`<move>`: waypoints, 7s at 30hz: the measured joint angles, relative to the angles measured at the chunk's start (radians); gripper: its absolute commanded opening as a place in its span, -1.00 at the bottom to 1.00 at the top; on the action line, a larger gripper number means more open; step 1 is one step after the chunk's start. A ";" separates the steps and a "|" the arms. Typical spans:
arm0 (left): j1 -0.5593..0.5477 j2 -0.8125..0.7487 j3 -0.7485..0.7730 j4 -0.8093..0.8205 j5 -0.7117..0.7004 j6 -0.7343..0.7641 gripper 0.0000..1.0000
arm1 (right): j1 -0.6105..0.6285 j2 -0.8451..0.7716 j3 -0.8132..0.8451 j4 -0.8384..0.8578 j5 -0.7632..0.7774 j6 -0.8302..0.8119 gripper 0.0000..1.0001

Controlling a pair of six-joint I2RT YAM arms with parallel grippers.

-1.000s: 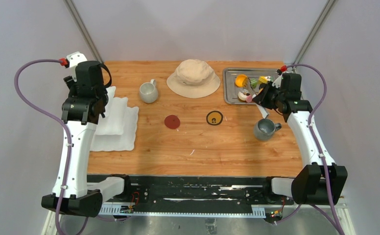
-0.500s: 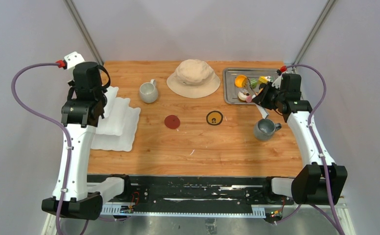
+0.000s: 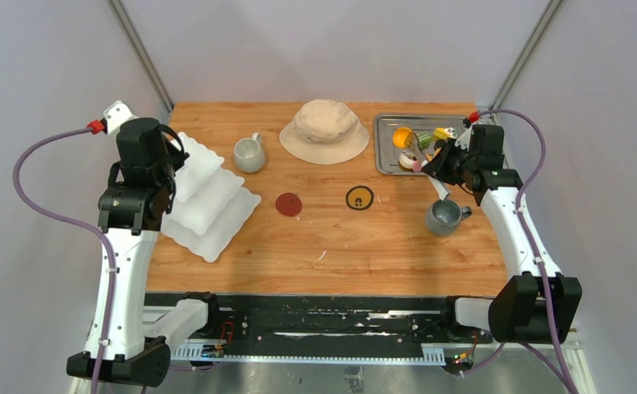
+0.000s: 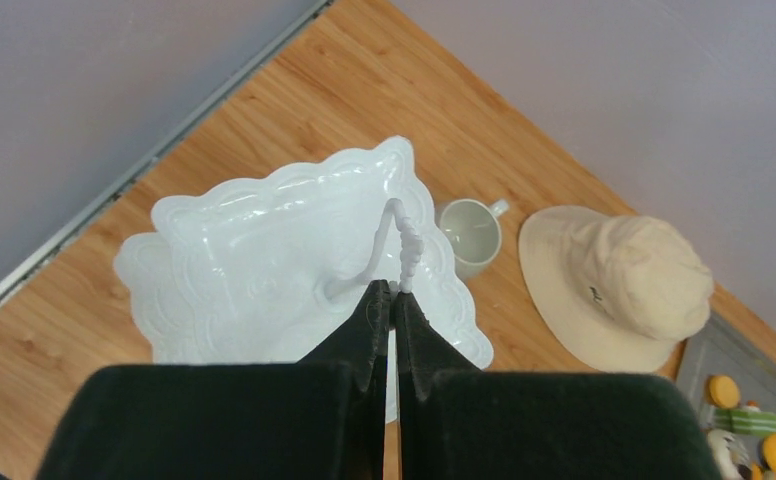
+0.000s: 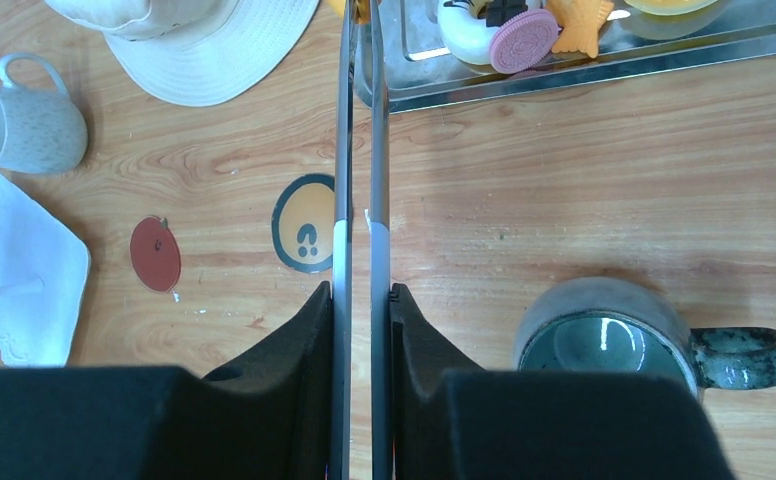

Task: Serve the afternoon tea

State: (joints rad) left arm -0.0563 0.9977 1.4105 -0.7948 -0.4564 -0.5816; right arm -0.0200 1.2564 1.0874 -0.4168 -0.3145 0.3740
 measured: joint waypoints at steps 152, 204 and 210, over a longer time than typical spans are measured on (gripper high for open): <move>-0.145 -0.430 -0.126 0.067 -0.131 0.144 0.96 | 0.834 0.473 0.687 0.075 -0.251 -0.084 -0.99; -0.145 -0.387 -0.148 0.087 0.014 0.142 0.96 | 0.746 0.123 0.397 0.014 0.013 -0.143 -0.29; -0.145 -0.317 -0.140 0.090 0.184 0.199 0.96 | 0.494 -0.040 0.188 -0.009 0.109 -0.143 -0.30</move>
State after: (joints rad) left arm -0.2008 0.6804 1.2709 -0.7044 -0.2726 -0.3828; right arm 0.4740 1.2160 1.2758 -0.4255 -0.2050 0.2306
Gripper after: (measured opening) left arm 0.982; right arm 0.352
